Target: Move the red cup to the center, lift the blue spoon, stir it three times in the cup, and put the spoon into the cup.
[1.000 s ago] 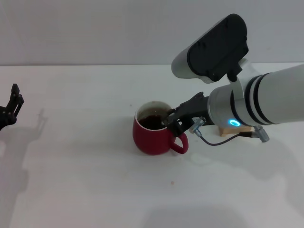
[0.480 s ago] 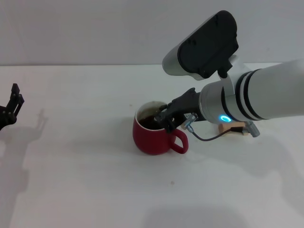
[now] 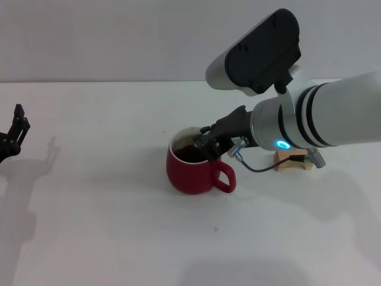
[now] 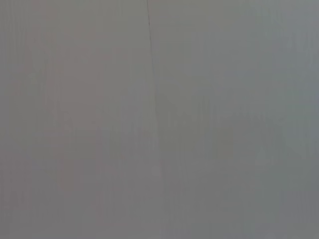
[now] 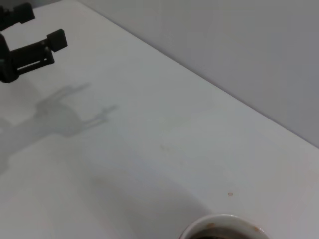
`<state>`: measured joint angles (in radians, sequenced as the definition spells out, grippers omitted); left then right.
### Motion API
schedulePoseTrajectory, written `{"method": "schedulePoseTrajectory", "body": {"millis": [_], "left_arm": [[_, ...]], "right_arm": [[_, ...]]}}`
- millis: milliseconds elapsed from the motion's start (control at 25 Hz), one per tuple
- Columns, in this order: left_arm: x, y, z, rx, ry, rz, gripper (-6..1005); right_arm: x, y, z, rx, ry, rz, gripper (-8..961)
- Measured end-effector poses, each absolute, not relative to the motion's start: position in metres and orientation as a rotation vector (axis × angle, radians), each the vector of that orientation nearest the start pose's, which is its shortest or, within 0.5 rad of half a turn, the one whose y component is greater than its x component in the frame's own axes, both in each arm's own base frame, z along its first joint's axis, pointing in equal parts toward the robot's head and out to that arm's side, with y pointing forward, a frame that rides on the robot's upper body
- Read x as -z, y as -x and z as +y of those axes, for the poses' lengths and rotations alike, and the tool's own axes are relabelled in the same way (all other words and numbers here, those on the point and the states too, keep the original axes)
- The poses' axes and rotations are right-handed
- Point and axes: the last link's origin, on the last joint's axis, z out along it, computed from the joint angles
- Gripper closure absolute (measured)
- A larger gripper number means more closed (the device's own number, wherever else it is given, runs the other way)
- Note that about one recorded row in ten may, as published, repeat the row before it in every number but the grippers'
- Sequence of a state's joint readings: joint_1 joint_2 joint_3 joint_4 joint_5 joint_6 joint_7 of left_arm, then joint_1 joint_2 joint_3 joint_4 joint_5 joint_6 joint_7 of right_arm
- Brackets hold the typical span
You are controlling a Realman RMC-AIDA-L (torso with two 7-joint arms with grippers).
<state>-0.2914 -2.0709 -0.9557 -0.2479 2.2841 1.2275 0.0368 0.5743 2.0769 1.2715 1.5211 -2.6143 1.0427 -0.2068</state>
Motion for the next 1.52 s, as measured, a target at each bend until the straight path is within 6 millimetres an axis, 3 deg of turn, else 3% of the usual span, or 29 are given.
{"method": "schedulePoseTrajectory", "body": {"millis": [320, 520, 1200, 1520], "left_arm": [[-0.006, 0.352, 0.298, 0.586, 1.444, -0.469, 159], [-0.006, 0.352, 0.299, 0.586, 1.442, -0.469, 159], [-0.008, 0.353, 0.298, 0.585, 1.430, -0.473, 159], [-0.009, 0.357, 0.293, 0.588, 1.414, -0.488, 159]], "right_arm": [[0.063, -0.083, 0.348, 0.061, 2.526, 0.590, 743], [0.061, -0.082, 0.350, 0.050, 2.513, 0.573, 523], [0.052, -0.071, 0.364, -0.068, 2.370, 0.336, 500], [0.046, -0.062, 0.353, -0.265, 2.270, 0.165, 489]]}}
